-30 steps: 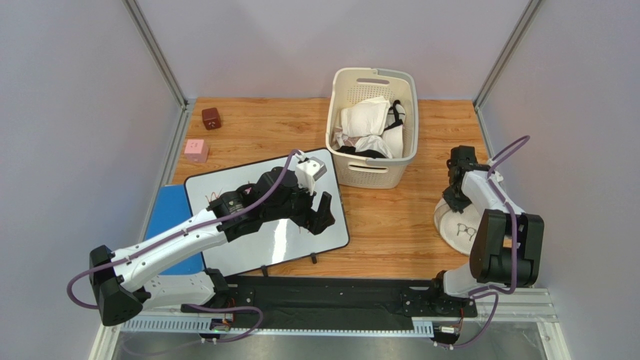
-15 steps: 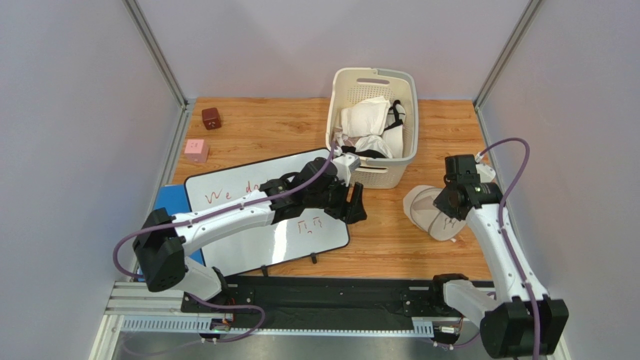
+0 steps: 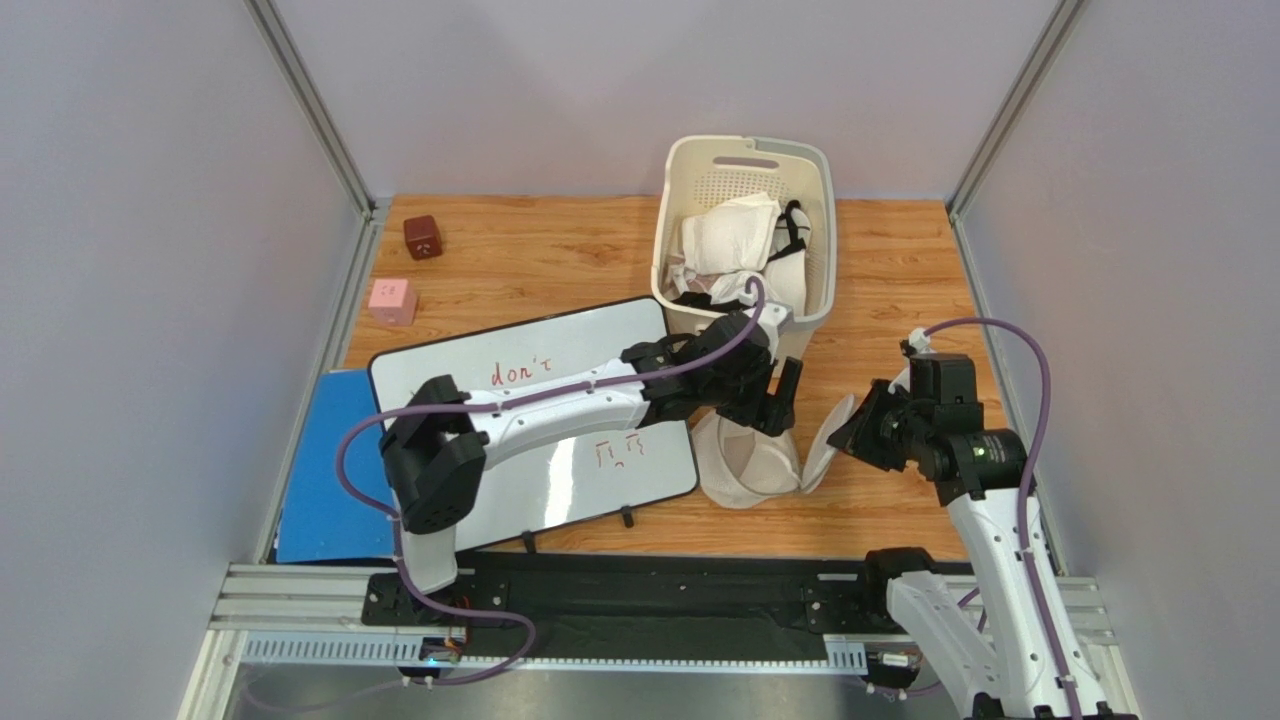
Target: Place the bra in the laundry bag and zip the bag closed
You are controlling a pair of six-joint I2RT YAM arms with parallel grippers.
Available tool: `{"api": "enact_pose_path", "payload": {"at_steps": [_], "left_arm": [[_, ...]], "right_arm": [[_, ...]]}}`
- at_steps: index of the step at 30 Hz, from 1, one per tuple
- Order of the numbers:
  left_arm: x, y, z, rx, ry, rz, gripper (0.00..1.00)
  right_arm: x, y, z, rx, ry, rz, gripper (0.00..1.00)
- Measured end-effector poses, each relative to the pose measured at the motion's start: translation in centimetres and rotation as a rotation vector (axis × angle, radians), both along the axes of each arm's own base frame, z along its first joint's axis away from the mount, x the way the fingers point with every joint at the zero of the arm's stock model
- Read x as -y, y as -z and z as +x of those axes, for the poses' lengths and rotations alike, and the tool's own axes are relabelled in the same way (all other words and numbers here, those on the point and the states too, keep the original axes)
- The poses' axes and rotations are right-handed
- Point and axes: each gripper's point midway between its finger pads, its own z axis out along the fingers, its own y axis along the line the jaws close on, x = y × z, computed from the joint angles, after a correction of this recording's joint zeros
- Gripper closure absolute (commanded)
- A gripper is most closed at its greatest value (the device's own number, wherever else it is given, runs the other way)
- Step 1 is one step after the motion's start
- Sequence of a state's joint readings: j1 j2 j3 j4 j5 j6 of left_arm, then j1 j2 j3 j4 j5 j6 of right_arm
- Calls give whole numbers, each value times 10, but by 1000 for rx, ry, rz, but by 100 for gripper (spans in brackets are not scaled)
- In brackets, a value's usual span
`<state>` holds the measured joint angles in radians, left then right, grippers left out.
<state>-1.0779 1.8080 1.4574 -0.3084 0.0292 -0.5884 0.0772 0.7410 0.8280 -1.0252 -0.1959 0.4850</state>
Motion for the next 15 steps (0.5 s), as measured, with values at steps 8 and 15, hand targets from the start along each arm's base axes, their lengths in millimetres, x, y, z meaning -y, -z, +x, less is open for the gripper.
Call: {"api": "enact_pose_path", "payload": {"at_steps": [8, 15], "left_arm": [[-6, 33, 6, 87, -108, 220, 23], [-31, 34, 5, 161, -174, 368, 28]], "right_arm": [[-9, 2, -8, -12, -69, 11, 100], [-1, 3, -14, -28, -44, -47, 100]]}}
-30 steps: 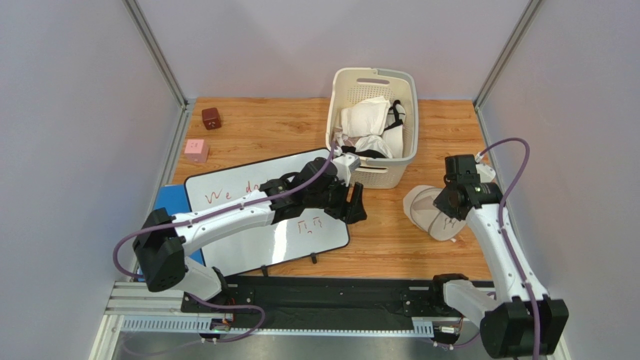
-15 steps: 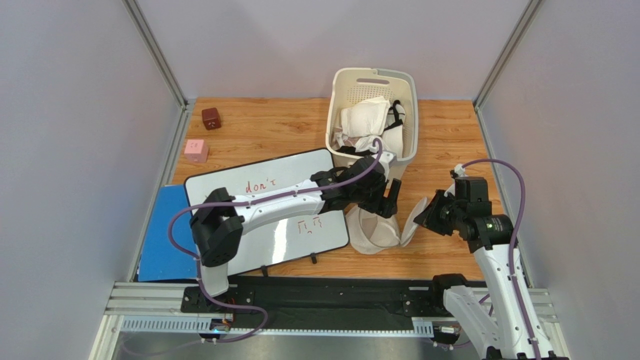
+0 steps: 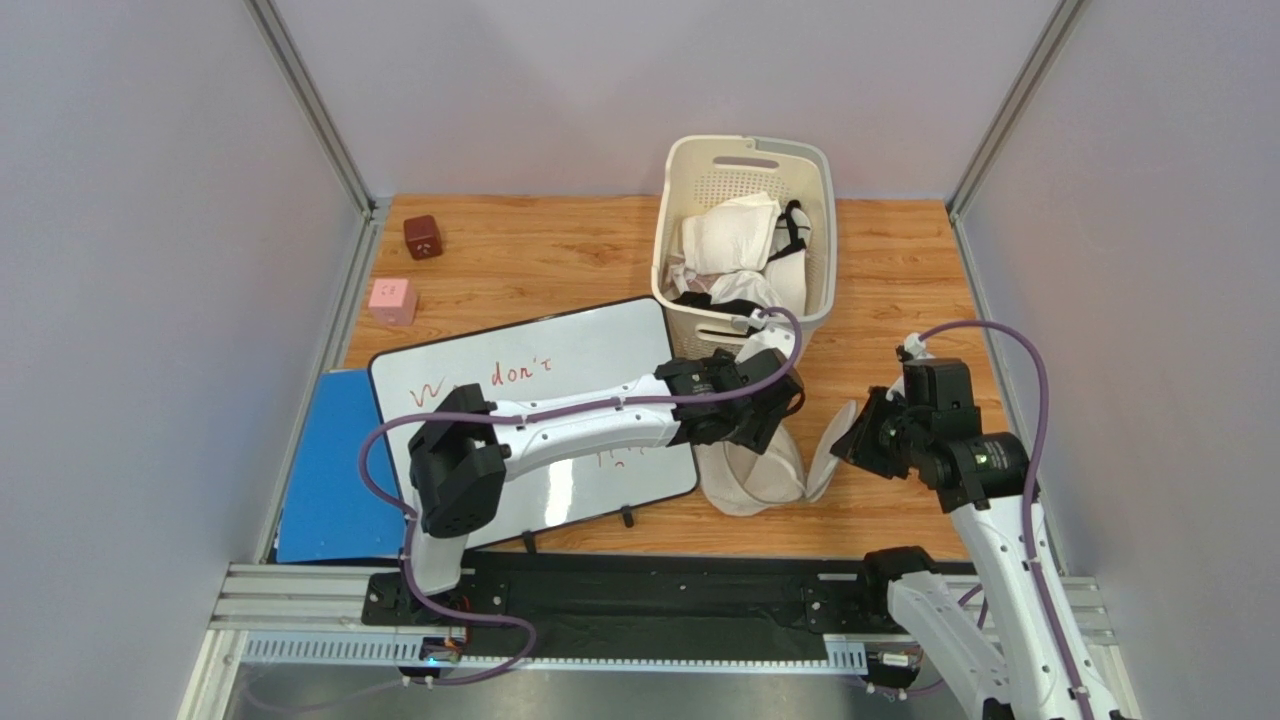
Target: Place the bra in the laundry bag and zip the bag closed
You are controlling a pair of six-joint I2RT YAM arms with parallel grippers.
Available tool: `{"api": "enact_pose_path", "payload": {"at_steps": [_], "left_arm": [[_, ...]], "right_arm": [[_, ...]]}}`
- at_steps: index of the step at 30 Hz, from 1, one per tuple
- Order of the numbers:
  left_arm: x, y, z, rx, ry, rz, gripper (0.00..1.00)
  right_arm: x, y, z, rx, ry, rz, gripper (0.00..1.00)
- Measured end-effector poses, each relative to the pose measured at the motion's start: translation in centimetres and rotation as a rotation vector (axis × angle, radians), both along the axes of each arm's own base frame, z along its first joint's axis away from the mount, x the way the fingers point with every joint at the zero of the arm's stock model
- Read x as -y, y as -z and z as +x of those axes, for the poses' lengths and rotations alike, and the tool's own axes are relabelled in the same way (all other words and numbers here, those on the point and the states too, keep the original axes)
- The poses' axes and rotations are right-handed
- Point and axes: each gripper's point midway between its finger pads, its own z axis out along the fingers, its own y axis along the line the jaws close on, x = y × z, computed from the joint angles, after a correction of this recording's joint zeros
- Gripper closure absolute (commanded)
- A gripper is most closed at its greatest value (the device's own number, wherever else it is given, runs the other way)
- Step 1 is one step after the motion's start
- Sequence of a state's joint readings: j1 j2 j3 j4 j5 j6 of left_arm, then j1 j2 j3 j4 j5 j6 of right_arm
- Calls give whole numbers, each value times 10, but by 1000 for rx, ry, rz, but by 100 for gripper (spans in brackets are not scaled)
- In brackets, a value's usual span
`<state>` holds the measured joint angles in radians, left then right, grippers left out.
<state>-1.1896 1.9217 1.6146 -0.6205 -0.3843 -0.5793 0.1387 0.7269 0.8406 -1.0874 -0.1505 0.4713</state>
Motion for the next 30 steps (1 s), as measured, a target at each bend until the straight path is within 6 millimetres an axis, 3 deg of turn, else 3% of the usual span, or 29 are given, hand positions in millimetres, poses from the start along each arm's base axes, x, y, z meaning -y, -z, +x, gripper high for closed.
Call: {"api": "enact_pose_path", "payload": {"at_steps": [6, 11, 15, 16, 17, 19, 25, 30], "left_arm": [[0, -14, 20, 43, -54, 35, 30], [-3, 16, 18, 8, -53, 111, 35], [-2, 33, 15, -27, -51, 130, 59], [-2, 35, 15, -32, -49, 132, 68], [-2, 35, 15, -35, -51, 130, 85], [-2, 35, 15, -37, -51, 128, 99], [4, 25, 15, -37, -34, 102, 100], [13, -17, 13, -19, -18, -13, 100]], "right_arm": [[5, -7, -3, 31, 24, -17, 100], [6, -16, -5, 71, 24, -18, 100], [5, -20, -7, 94, 17, -14, 100], [5, -20, -8, 96, 18, -14, 100], [5, -21, -8, 100, 18, -14, 100], [6, -23, -7, 107, 20, -20, 100], [16, -37, -7, 162, 66, -55, 100], [34, -62, 0, 233, 169, -105, 100]]}}
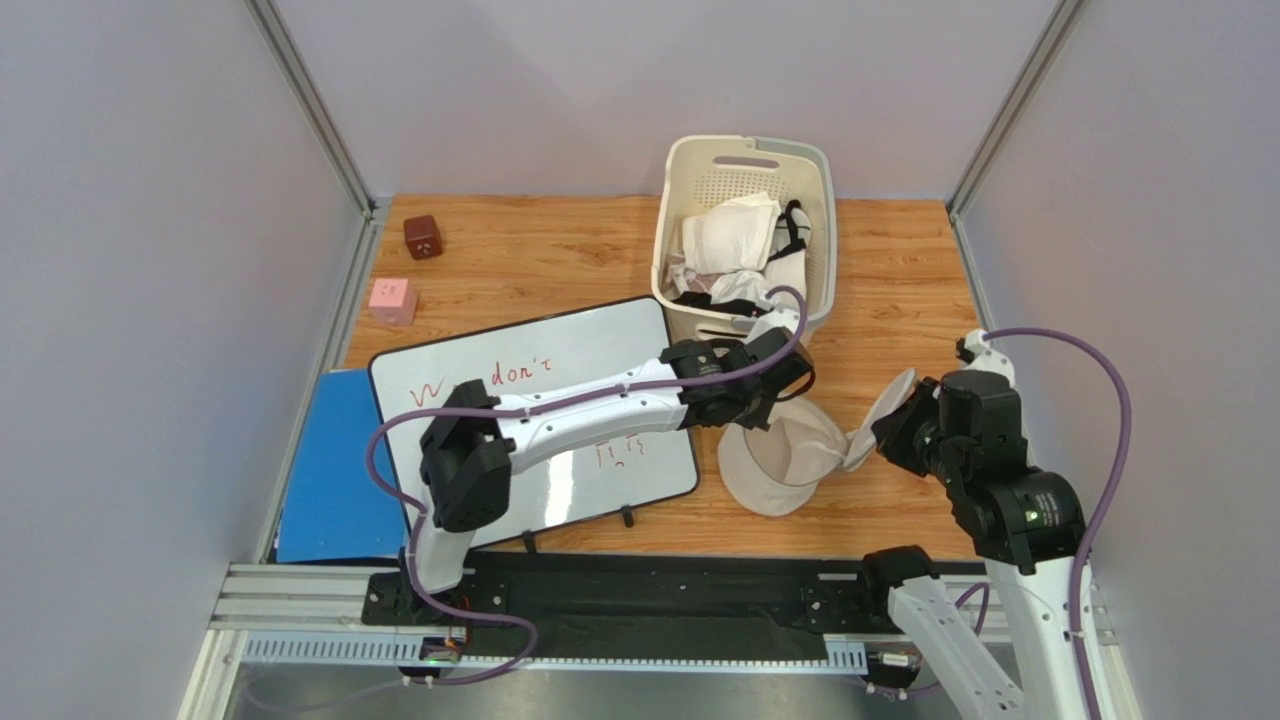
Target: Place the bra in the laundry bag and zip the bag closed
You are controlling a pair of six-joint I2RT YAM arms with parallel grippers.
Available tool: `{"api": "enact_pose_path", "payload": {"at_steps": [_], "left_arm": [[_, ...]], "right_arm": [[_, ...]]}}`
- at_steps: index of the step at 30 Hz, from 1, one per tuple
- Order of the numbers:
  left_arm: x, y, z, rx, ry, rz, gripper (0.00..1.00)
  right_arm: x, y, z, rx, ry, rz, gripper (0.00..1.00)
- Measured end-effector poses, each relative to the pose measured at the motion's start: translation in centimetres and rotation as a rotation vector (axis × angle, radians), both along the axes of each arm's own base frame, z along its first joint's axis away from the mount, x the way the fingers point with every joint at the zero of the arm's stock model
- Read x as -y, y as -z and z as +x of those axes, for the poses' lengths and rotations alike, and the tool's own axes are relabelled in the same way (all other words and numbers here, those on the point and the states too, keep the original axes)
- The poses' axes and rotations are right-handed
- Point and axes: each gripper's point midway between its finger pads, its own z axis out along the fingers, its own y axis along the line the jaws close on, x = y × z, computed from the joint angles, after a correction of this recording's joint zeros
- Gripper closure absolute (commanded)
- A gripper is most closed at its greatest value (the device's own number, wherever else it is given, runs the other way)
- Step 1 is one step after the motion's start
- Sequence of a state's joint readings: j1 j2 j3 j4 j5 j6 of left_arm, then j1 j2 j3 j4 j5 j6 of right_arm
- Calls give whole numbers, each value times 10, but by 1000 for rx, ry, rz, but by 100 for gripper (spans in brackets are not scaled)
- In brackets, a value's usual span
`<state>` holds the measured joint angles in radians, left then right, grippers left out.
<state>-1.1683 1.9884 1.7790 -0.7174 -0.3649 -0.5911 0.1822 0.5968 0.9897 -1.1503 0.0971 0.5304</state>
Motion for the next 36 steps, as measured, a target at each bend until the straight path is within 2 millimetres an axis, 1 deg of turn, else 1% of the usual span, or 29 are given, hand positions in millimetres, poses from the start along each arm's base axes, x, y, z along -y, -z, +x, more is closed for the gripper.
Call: {"api": "enact_pose_path", "payload": {"at_steps": [3, 6, 7, 9, 11, 13, 16, 19, 21, 25, 28, 29, 30, 31, 32, 33, 34, 35, 36], "left_arm": [[7, -36, 0, 28, 2, -107, 100], [14, -68, 1, 55, -6, -214, 100], [16, -75, 1, 58, -10, -241, 100], [20, -78, 1, 52, -20, -270, 100], [22, -73, 0, 30, -26, -279, 100], [22, -63, -3, -10, -28, -281, 100], [19, -41, -6, -61, -27, -258, 100], [11, -20, -5, -100, -29, -226, 100], [7, -9, -3, -120, -34, -214, 100], [6, 4, 4, -144, -37, -215, 100], [14, 9, 5, -162, -23, -236, 100], [16, 9, 4, -165, -18, -241, 100], [17, 10, 4, -166, -15, -243, 100], [19, 11, 3, -171, -9, -247, 100], [20, 10, 3, -172, -7, -250, 100], [20, 10, 2, -172, -5, -251, 100], [21, 10, 2, -171, -4, -253, 100], [21, 10, 2, -171, -3, -252, 100], [21, 10, 1, -172, -4, -251, 100]], "right_arm": [[11, -11, 7, 36, 98, 0, 100], [19, -15, 14, 65, 189, 17, 100], [20, -17, 16, 79, 215, 29, 100], [21, -22, 23, 117, 254, 58, 100], [22, -24, 29, 171, 287, 95, 100], [23, -18, 30, 228, 310, 129, 100], [29, -11, 24, 366, 348, 189, 100], [38, -5, 12, 524, 394, 262, 100], [41, 2, 9, 551, 424, 292, 99], [43, 24, 8, 481, 475, 308, 97], [44, 38, 5, 431, 507, 321, 85], [43, 42, 4, 415, 516, 330, 75], [43, 45, 2, 401, 527, 340, 73], [43, 48, 1, 387, 540, 350, 65], [44, 53, -2, 368, 555, 354, 44], [45, 59, -5, 345, 573, 356, 30], [46, 64, -8, 324, 596, 367, 11], [47, 70, -13, 293, 615, 367, 0], [47, 74, -17, 274, 635, 378, 0]]}}
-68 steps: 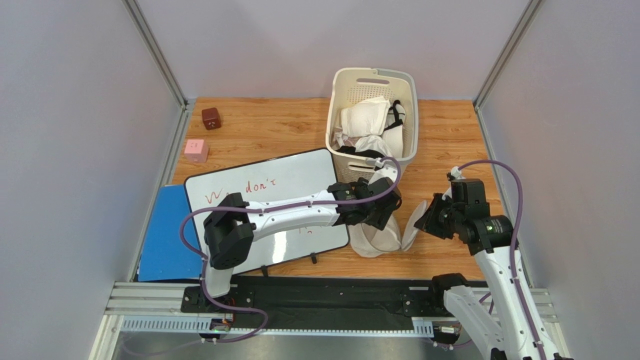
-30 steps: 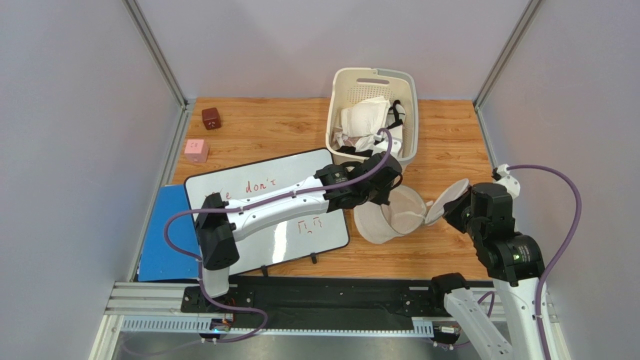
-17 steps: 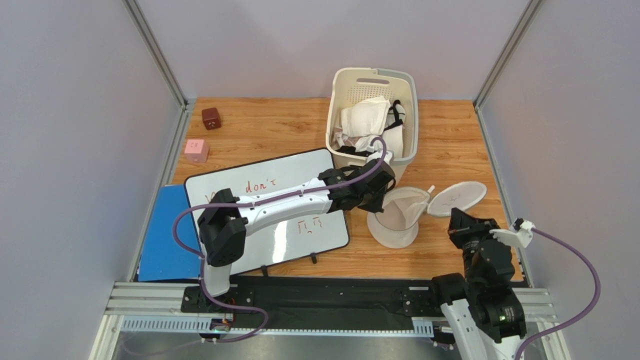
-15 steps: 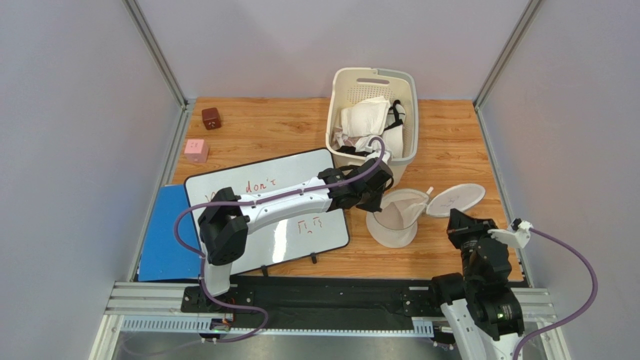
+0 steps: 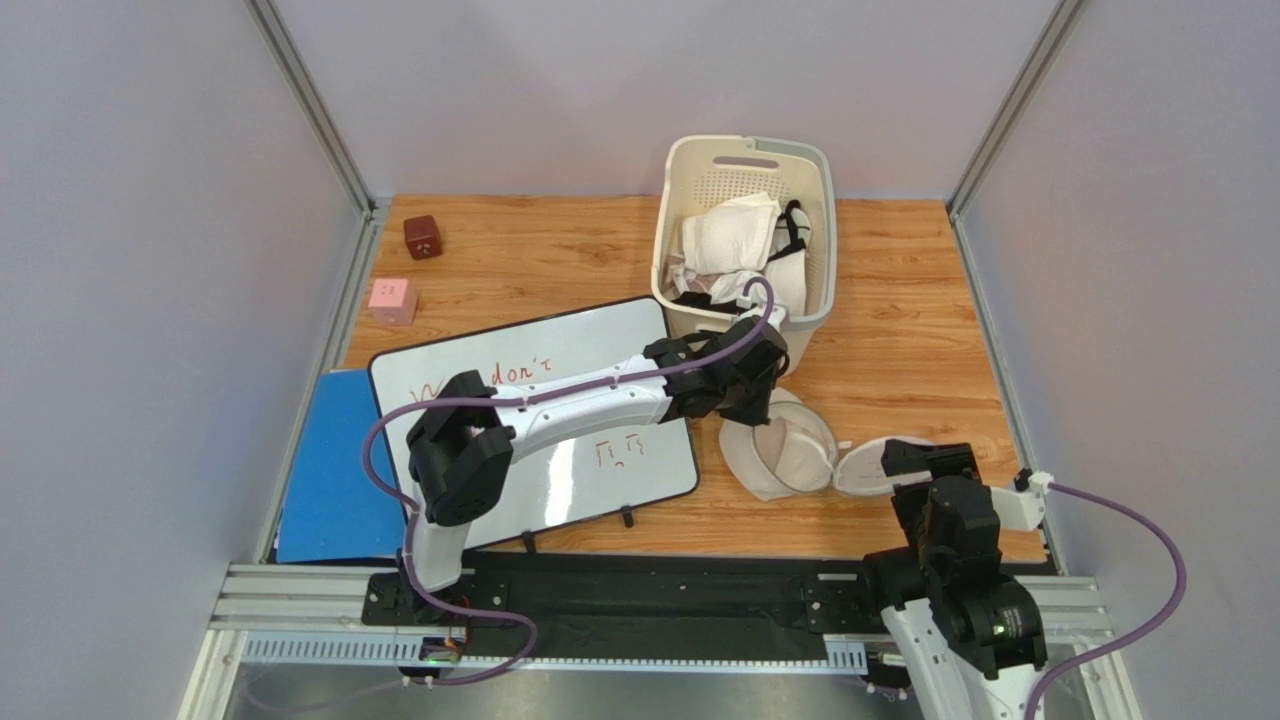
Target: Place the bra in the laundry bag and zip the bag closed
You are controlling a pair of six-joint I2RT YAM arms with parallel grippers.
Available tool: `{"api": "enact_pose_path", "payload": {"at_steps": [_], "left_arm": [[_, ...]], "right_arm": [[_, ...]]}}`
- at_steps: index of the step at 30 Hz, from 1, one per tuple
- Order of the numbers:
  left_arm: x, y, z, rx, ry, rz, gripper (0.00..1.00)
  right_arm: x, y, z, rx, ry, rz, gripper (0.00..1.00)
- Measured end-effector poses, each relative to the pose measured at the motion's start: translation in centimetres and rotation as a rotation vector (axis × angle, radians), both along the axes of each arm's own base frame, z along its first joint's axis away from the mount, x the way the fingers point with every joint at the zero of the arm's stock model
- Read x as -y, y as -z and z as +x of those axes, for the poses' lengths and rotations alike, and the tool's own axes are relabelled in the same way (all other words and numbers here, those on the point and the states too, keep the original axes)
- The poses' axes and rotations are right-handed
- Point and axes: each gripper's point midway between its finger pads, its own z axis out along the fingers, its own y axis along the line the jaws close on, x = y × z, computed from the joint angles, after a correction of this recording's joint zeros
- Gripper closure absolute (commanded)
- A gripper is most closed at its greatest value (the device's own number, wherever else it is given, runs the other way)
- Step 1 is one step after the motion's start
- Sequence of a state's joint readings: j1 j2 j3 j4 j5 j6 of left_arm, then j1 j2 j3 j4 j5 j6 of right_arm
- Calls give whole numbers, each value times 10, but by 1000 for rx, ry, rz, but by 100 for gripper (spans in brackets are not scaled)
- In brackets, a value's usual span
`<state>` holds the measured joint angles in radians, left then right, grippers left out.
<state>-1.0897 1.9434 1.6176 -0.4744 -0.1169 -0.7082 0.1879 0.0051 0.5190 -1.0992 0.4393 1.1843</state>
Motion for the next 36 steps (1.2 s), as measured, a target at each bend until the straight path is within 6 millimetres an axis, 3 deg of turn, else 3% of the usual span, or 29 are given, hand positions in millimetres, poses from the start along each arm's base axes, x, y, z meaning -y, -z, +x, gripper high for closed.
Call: {"api": "enact_pose_path", "payload": {"at_steps": [6, 12, 14, 15, 17, 18, 20, 21, 25, 30, 33, 36], "left_arm": [[0, 0, 0, 1, 0, 1, 100], [-1, 1, -1, -2, 0, 6, 100], [-1, 1, -1, 0, -1, 10, 88], [-2, 1, -1, 4, 0, 12, 71], [-3, 2, -1, 17, 9, 24, 53], [-4, 1, -2, 22, 8, 29, 39], [-6, -2, -5, 37, 25, 42, 27], [-8, -5, -7, 44, 34, 46, 15], [-20, -43, -17, 93, 65, 16, 4], [-56, -127, -29, 210, 67, -97, 5], [-87, -175, -34, 282, 50, -175, 7], [-123, -207, -36, 325, 16, -229, 8]], "right_arm": [[-1, -32, -19, 43, 0, 58, 0], [4, -84, -37, 68, -30, -3, 4], [5, -98, -39, 71, -61, -56, 6], [4, -103, -39, 71, -80, -80, 6], [1, -114, -36, 62, -138, -144, 5], [-1, -118, -32, 50, -174, -181, 5], [-6, -123, -24, 9, -238, -240, 4], [-9, -127, -18, -5, -263, -265, 4], [-19, -140, 12, -72, -388, -384, 4], [-33, -159, 54, -103, -507, -475, 5], [-48, -175, 90, -80, -567, -491, 6], [-65, -191, 153, -98, -622, -508, 7]]}}
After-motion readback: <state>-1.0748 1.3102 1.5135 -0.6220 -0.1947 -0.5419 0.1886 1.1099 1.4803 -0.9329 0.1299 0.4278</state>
